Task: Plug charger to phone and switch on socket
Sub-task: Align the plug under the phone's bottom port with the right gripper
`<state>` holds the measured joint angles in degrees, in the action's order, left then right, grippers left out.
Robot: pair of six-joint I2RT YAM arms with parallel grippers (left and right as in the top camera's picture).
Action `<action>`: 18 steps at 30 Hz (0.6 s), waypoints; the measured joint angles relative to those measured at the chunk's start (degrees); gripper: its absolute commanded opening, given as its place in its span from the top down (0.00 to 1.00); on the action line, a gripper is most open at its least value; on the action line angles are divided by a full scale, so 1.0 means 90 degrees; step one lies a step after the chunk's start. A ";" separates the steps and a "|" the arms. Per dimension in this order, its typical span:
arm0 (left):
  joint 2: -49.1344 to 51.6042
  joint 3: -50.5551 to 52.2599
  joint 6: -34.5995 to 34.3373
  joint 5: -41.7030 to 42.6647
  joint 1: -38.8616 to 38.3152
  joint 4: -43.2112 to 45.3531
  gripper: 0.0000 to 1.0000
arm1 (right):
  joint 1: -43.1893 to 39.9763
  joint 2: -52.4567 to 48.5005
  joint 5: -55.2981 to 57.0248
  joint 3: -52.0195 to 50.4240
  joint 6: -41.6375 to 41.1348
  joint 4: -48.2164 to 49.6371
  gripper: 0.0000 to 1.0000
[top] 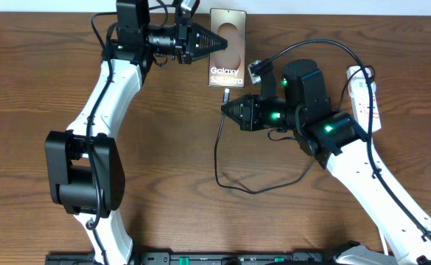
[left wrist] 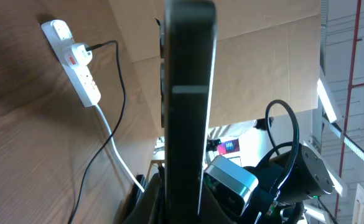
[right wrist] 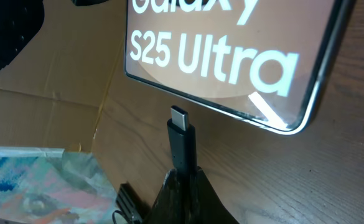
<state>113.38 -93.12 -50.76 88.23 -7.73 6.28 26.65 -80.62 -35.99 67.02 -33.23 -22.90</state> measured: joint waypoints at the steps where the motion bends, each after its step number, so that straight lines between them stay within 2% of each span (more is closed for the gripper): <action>1: 0.0000 0.0000 0.0000 0.0000 0.0000 0.0000 0.93 | 0.0000 0.0000 0.0005 0.0000 0.0000 0.0000 0.99; 18: 0.0000 0.0000 0.0000 0.0000 0.0000 0.0000 0.93 | 0.0000 -0.0090 0.0100 0.0007 -0.0002 0.0061 0.99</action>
<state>113.38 -93.12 -50.76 88.23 -7.73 6.28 26.65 -81.43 -35.09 67.09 -33.26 -22.35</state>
